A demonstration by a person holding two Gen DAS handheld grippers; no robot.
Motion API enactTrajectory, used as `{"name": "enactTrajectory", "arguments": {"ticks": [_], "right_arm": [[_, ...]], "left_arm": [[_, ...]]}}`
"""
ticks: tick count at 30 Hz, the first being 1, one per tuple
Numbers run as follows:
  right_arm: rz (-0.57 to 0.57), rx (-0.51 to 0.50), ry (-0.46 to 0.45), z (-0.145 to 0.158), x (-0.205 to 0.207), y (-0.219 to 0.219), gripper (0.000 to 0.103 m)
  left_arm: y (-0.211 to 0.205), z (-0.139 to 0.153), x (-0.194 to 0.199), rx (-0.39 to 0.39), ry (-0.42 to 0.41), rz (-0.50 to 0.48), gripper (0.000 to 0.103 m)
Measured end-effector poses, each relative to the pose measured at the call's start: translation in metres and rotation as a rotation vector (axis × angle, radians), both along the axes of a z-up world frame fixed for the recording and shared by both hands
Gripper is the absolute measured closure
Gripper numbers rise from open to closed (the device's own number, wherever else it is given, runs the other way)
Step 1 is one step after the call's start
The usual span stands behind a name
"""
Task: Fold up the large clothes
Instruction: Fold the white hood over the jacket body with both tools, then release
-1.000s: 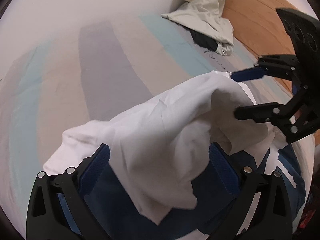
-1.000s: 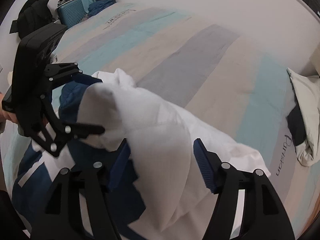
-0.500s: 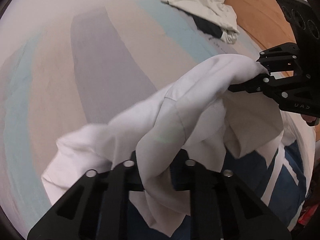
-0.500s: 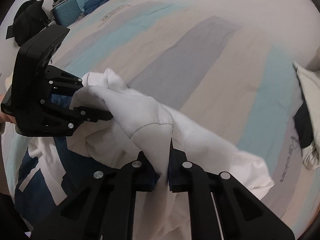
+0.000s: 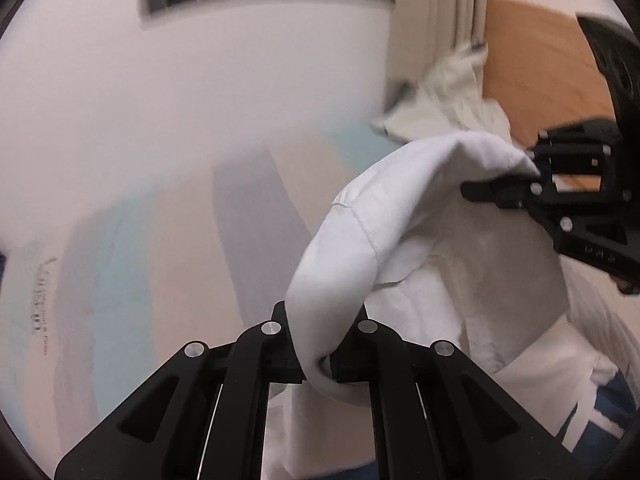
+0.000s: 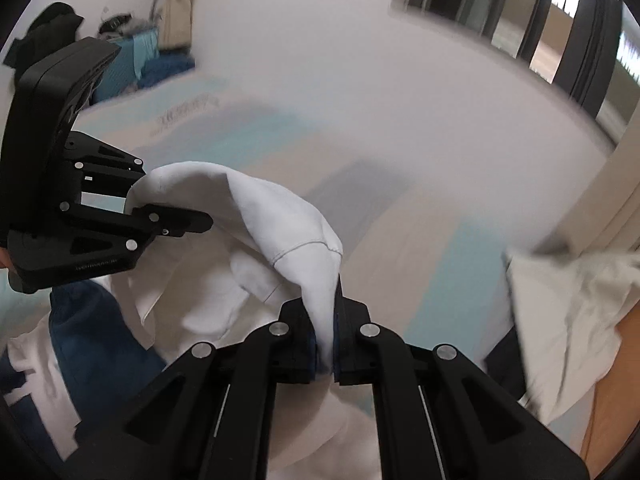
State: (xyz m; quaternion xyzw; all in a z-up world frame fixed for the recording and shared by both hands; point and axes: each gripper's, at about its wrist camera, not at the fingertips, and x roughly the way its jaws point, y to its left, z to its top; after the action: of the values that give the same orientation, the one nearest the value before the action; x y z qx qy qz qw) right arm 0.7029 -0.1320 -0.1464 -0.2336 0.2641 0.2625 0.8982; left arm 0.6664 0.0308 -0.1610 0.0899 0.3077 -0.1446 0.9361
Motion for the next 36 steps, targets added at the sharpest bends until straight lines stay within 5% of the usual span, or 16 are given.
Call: {"name": "enactTrajectory", "arguments": {"ticks": [5,10,20,29,32,36], "right_arm": [[0.018,0.034,0.032,-0.033,-0.05,-0.011,0.099],[0.005,0.019,0.127,-0.083,-0.098,-0.018,0.099],[-0.049,0.057,0.252,-0.129,-0.156,-0.039,0.099],[-0.084,0.002,0.377,-0.177,-0.201,-0.053,0.097],[-0.104,0.033,0.382,-0.175,-0.213,-0.058,0.095],[-0.11,0.041,0.381,-0.169,-0.228,-0.06,0.095]], "left_arm": [[-0.005,-0.022,-0.059,0.017,-0.031,0.025,0.097],[-0.017,-0.078,-0.112,0.026,0.05,0.036,0.097],[-0.028,-0.128,-0.171,-0.001,0.133,0.059,0.096],[-0.037,-0.163,-0.21,0.055,0.235,0.05,0.089],[-0.039,-0.162,-0.219,0.07,0.236,0.049,0.084],[-0.038,-0.155,-0.233,0.068,0.227,0.056,0.055]]}}
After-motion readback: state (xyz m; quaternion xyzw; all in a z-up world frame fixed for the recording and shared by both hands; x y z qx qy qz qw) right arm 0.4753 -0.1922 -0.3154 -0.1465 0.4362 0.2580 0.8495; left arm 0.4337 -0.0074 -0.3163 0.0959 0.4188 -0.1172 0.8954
